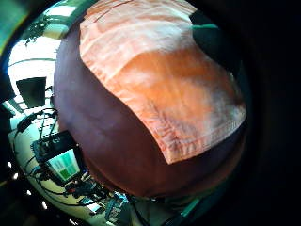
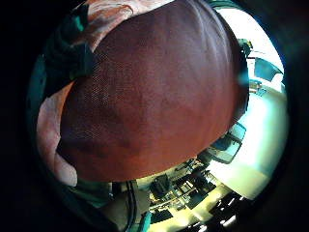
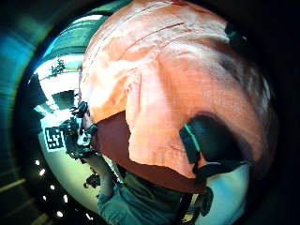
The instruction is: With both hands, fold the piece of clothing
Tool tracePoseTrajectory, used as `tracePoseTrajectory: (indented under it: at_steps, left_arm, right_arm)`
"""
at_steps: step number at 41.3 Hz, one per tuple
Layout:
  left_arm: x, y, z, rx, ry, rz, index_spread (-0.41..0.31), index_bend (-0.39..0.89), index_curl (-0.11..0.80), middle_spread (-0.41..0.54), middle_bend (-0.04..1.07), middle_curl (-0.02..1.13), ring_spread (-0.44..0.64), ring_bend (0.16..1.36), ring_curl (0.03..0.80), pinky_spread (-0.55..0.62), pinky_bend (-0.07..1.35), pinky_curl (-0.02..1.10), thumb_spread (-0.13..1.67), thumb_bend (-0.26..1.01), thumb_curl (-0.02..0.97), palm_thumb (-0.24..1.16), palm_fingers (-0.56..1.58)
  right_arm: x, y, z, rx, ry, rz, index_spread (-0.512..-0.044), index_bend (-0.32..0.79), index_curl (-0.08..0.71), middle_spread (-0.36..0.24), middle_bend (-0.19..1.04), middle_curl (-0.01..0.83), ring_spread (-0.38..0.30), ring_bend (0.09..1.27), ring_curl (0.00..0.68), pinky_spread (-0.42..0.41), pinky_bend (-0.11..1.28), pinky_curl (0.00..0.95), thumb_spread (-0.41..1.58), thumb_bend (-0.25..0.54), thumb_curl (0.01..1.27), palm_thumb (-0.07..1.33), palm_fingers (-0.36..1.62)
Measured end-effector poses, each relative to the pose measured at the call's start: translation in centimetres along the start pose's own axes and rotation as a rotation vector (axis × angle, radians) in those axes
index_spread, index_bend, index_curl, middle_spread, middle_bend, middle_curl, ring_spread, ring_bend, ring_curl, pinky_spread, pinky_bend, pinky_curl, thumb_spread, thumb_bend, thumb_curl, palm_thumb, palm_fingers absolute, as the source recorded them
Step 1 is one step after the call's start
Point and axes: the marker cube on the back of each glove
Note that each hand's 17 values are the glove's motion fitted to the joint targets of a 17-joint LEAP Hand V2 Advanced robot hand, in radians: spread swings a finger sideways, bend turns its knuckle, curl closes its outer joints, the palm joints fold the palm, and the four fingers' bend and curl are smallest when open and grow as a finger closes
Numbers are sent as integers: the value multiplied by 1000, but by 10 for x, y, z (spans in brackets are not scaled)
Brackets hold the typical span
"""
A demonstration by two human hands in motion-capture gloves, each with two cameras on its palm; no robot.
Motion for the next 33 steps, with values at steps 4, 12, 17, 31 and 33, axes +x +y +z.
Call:
tracePoseTrajectory:
  at_steps: [4, 12, 17, 31, 33]
  left_arm:
    - [3, 1, 7, 14, 3, 12, -126, 174, 350, -22, 222, 400, 169, 464, 295, 274, 333, 308, 1159, -1, 317, 363, 514]
    - [-2, -19, 22, 191, -49, 11, -162, 184, 371, -122, 353, 438, 14, 475, 306, 204, 197, 282, 1170, -4, 330, 425, 779]
    - [0, -19, 15, 307, -103, 8, -192, 196, 390, -180, 425, 479, -96, 507, 340, 155, 138, 271, 1180, -2, 333, 459, 919]
    - [2, 9, -31, 269, -158, 94, -273, 250, 457, -292, 518, 536, -274, 544, 395, 32, 102, 216, 1196, 25, 356, 633, 1104]
    - [2, 16, -49, 234, -173, 113, -278, 252, 463, -300, 527, 540, -282, 543, 399, 30, 102, 208, 1196, 20, 356, 641, 1101]
  right_arm:
    - [0, 0, 0, 22, 7, 2, -255, 196, 305, 11, 282, 317, -20, 592, 362, 82, 520, 309, 1170, 66, 341, 723, 681]
    - [-5, 0, -8, 110, 51, -1, -243, 184, 341, -61, 365, 381, -113, 607, 398, -20, 413, 300, 1180, 126, 369, 897, 969]
    - [-5, -3, -10, 151, 85, 1, -235, 189, 372, -90, 356, 407, -145, 590, 419, -84, 399, 320, 1169, 142, 384, 970, 1091]
    - [-11, 27, -51, 65, 139, -78, -228, 127, 379, -133, 374, 456, -199, 612, 453, -214, 465, 366, 1155, 126, 384, 1054, 1263]
    - [-13, 33, -69, 74, 132, -99, -228, 132, 376, -136, 380, 462, -200, 627, 458, -221, 467, 368, 1150, 121, 382, 1061, 1264]
